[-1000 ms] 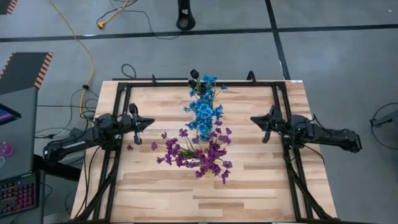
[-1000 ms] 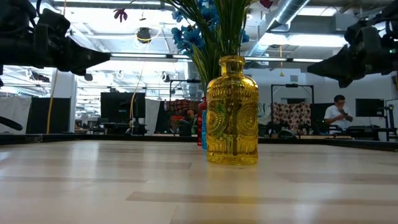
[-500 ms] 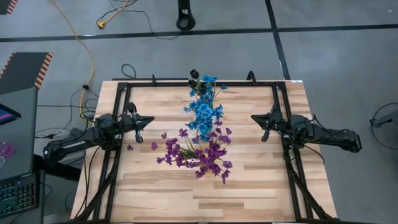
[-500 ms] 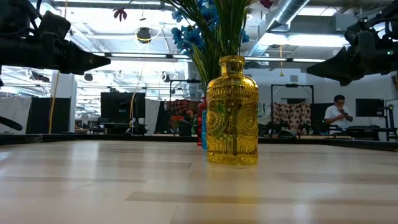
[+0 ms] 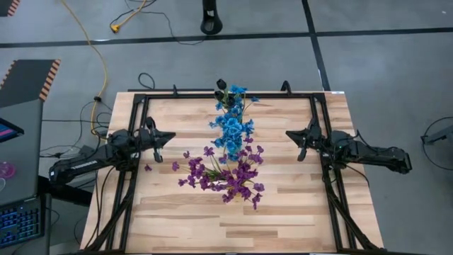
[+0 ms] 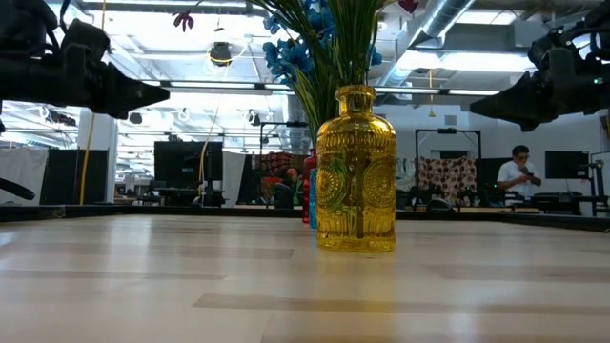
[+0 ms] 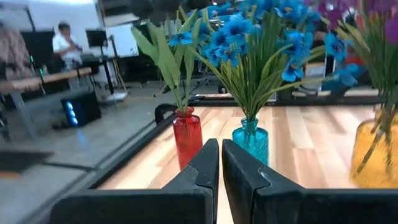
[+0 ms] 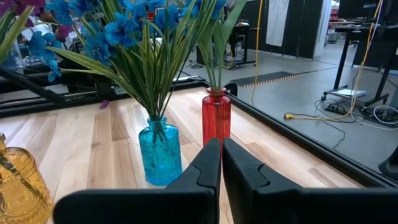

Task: Sort flowers into vase by color
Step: Return to Home Position

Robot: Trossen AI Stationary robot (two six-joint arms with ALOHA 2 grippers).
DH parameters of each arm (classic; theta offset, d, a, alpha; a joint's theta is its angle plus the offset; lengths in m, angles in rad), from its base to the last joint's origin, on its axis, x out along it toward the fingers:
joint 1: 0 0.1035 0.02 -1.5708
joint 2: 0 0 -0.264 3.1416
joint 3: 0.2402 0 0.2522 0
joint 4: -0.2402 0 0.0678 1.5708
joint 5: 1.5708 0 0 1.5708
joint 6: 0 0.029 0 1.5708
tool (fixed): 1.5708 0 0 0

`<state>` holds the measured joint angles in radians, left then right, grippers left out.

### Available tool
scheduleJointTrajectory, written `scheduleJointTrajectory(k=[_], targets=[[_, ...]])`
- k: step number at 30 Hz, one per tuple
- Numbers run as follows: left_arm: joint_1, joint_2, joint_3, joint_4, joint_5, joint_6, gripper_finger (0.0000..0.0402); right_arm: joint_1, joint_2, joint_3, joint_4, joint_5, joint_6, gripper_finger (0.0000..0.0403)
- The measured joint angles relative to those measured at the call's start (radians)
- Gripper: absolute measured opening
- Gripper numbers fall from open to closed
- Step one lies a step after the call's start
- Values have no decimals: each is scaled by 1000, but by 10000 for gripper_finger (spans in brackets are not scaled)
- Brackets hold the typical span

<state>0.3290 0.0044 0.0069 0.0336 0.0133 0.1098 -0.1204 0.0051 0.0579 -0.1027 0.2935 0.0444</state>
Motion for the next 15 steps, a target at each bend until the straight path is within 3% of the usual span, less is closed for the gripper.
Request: scheduleJointTrajectory(k=[8,15], targets=[[0,0,0,0,-1,-223,9,0,0,0,-1,-4,0,45],[0,0,-1,0,-2,-240,9,0,0,-1,-1,-5,0,45]])
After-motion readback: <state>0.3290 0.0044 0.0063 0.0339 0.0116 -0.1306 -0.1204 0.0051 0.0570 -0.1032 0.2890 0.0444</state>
